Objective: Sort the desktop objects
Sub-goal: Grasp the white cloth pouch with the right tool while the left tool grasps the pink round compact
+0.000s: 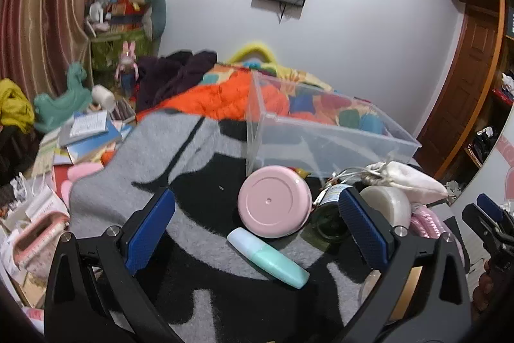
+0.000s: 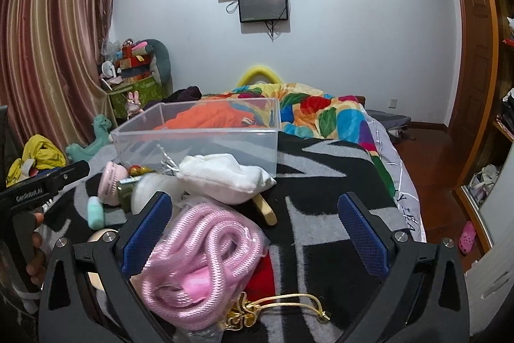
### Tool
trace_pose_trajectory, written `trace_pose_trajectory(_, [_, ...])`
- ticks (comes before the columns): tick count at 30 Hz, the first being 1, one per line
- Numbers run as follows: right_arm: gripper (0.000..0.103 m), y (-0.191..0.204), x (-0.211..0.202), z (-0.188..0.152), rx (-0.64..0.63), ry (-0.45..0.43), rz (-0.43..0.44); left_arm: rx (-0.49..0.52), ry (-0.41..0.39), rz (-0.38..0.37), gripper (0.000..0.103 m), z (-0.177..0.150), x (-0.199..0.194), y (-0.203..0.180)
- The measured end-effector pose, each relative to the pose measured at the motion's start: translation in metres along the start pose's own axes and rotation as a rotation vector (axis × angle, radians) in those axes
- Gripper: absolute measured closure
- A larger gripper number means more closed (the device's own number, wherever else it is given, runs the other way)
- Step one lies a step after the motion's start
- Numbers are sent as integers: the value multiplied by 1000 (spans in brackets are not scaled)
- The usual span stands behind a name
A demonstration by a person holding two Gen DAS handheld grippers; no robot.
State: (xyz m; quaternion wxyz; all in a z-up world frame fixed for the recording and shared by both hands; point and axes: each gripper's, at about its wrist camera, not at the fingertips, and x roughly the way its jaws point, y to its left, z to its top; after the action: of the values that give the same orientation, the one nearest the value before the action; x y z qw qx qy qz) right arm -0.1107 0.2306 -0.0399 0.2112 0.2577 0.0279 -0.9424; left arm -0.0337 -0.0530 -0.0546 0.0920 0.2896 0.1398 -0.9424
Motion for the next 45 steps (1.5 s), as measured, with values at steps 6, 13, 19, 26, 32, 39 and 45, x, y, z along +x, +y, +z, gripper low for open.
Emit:
trace_pose_trajectory(6, [0, -20, 11, -4, 48, 33, 2, 10, 119, -116, 0, 11, 27, -2])
trace_pose_trajectory(13, [0, -24, 35, 3, 118, 82, 104, 102, 277, -120, 0, 20, 58, -11])
trace_pose_trajectory(19, [0, 7, 57, 10, -26, 121, 131, 199, 353, -148, 0, 25, 58, -8])
trace_pose_trajectory(26, [0, 24, 72, 19, -209, 177, 156, 313, 423, -142, 0, 22, 69, -7])
trace_pose_trajectory(32, [2, 31, 89, 31, -354, 242, 133, 380, 440, -148, 0, 21, 84, -18])
trace_pose_trajectory(39, [11, 37, 110, 26, -453, 318, 153, 403, 426, -153, 0, 24, 99, -18])
trace_pose_trajectory(45, [40, 28, 112, 29, -376, 354, 266, 363, 424, -189, 19, 18, 106, -13])
